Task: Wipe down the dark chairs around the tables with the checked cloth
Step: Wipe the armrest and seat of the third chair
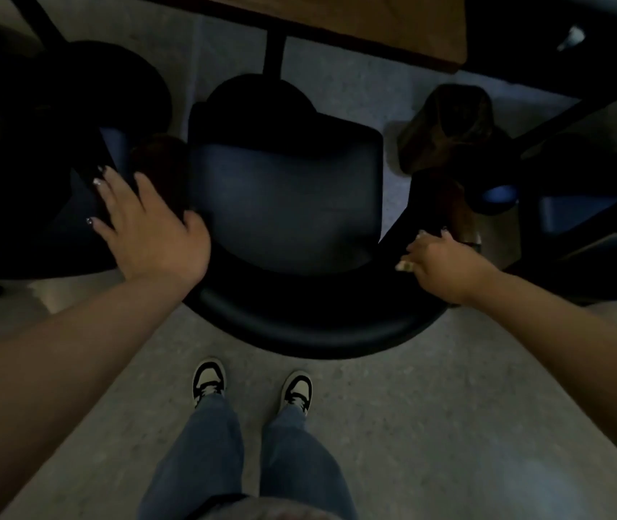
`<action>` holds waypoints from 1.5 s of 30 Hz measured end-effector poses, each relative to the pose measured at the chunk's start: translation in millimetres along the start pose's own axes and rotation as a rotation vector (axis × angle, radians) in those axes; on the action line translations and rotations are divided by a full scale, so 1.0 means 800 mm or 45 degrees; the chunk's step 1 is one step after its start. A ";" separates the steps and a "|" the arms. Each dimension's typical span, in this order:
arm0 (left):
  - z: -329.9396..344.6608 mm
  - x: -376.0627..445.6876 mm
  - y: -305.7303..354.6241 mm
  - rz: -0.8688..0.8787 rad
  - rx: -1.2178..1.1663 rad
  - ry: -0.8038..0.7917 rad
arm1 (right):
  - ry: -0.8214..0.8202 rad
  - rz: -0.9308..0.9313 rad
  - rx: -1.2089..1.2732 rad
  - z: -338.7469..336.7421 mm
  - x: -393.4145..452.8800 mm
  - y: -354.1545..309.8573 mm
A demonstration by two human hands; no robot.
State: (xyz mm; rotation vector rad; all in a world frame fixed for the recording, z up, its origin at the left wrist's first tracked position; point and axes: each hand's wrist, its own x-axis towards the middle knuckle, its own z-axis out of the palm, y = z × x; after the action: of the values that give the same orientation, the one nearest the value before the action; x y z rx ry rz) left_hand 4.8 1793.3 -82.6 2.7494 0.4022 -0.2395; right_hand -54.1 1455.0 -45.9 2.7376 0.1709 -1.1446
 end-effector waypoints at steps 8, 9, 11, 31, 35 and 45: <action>-0.012 0.069 -0.020 0.605 0.381 -0.282 | -0.171 0.124 0.004 -0.005 0.084 0.023; -0.012 0.068 -0.019 0.605 0.356 -0.286 | -0.215 0.116 0.035 -0.005 0.095 0.020; -0.012 0.065 -0.019 0.584 0.292 -0.301 | -0.322 0.094 0.036 -0.001 0.122 0.010; -0.012 0.066 -0.018 0.459 0.239 -0.366 | -0.236 -0.325 0.308 0.009 0.111 -0.018; -0.010 0.066 -0.019 0.451 0.235 -0.346 | -0.434 -0.124 0.061 0.023 0.178 -0.010; -0.013 0.063 -0.016 0.439 0.234 -0.353 | -0.121 -0.406 0.459 0.005 0.074 -0.051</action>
State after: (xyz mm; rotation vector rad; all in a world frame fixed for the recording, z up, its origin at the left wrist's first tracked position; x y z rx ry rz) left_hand 49.7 1821.3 -87.6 2.8448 -0.1740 -0.5812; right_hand -22.7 1496.5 -95.4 3.0347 0.4424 -1.5173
